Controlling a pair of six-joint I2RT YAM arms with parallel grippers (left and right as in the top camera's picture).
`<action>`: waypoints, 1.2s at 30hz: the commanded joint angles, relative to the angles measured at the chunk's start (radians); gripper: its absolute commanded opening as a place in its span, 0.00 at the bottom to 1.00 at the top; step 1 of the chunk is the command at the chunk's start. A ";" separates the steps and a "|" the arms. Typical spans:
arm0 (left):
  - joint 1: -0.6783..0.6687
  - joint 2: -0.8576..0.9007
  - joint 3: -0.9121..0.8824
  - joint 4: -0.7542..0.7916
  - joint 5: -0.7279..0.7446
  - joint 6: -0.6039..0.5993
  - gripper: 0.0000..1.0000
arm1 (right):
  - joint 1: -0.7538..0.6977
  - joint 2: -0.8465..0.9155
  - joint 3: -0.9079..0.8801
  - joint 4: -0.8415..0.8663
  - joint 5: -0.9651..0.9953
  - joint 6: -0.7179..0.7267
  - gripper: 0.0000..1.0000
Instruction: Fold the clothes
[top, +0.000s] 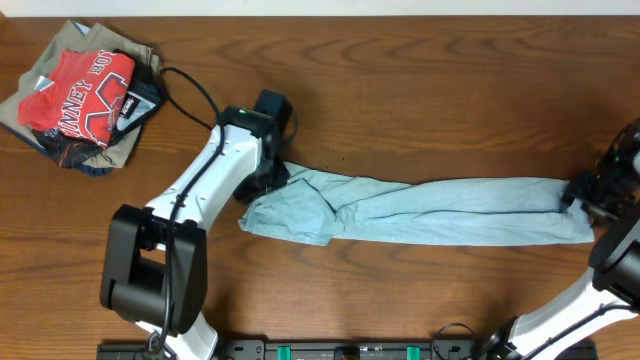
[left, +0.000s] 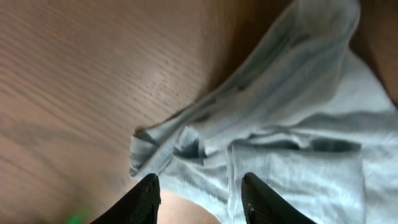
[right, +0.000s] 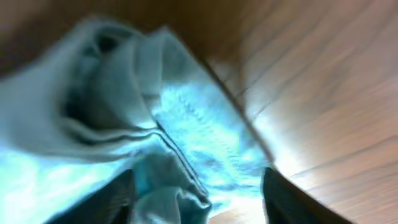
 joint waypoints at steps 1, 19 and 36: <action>0.019 -0.002 0.025 0.022 -0.029 0.032 0.45 | -0.022 -0.011 0.046 -0.003 -0.022 -0.129 0.74; 0.020 -0.002 0.025 0.055 -0.029 0.032 0.45 | -0.085 -0.005 -0.103 0.124 -0.285 -0.470 0.72; 0.059 -0.004 0.025 0.055 -0.027 0.047 0.46 | -0.085 -0.005 0.053 0.114 -0.234 -0.250 0.01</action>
